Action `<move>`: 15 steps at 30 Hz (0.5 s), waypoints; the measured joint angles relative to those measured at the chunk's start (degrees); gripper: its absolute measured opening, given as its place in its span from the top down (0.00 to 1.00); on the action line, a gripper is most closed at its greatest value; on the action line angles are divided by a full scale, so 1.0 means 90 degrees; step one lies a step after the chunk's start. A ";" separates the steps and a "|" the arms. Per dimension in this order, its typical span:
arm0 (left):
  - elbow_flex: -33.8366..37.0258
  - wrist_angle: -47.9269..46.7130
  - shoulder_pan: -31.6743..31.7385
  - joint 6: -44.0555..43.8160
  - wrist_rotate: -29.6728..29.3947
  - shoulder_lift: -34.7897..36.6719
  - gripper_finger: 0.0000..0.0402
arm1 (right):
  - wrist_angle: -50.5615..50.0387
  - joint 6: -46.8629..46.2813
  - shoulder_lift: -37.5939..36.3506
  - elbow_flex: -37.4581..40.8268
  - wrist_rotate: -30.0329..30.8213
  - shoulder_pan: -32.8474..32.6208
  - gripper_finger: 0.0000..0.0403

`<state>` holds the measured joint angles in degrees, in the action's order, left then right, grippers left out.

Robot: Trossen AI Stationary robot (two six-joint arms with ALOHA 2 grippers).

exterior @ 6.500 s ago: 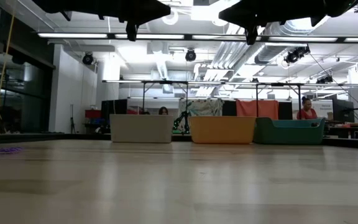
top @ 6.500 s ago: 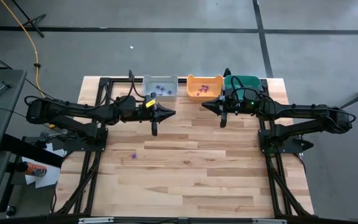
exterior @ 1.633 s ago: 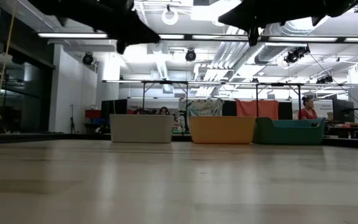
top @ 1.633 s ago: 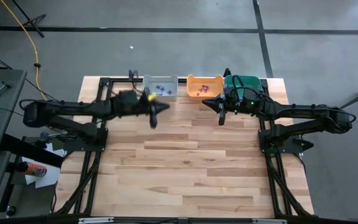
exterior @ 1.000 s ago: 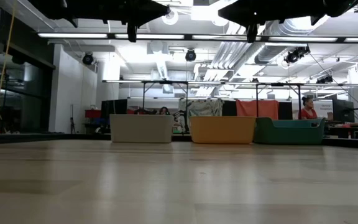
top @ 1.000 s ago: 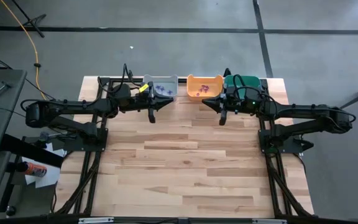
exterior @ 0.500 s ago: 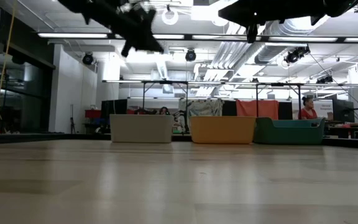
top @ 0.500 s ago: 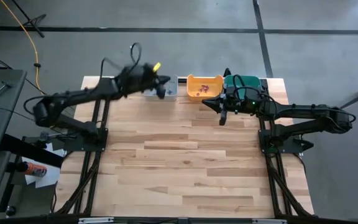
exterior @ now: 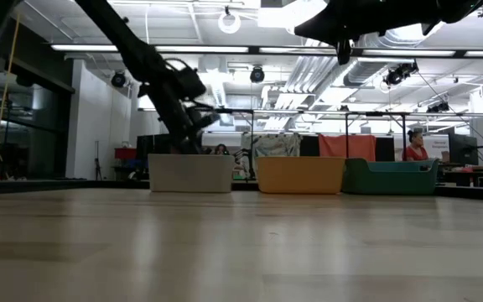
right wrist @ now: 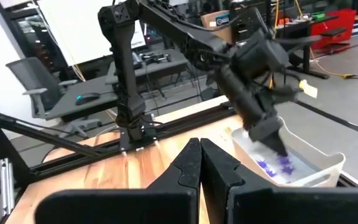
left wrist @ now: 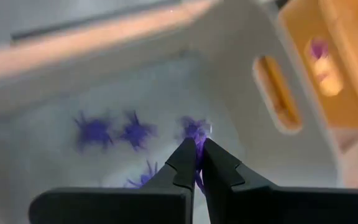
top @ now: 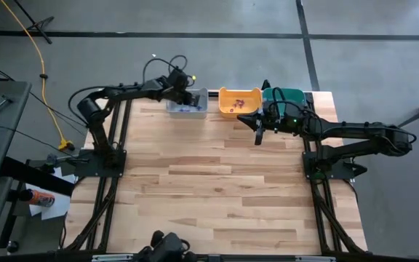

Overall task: Sort Halloween decoration
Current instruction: Put the purple spider toy into the gray bin

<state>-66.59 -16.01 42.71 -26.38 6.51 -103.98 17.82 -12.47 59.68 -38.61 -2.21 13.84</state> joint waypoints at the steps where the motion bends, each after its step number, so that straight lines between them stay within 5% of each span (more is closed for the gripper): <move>1: 0.0002 -0.0022 -0.0024 -0.0001 0.0057 -0.0092 0.99 | -0.0012 -0.0004 -0.0001 0.0000 0.0017 -0.0002 1.00; 15: -0.0002 -0.0004 -0.0213 0.0137 -0.0754 -0.0248 0.92 | -0.0241 -0.0001 0.0000 0.0000 0.0016 -0.0002 1.00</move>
<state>-66.61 -16.04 40.80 -25.14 -0.27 -106.21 15.65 -12.48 59.68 -38.61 -2.07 13.82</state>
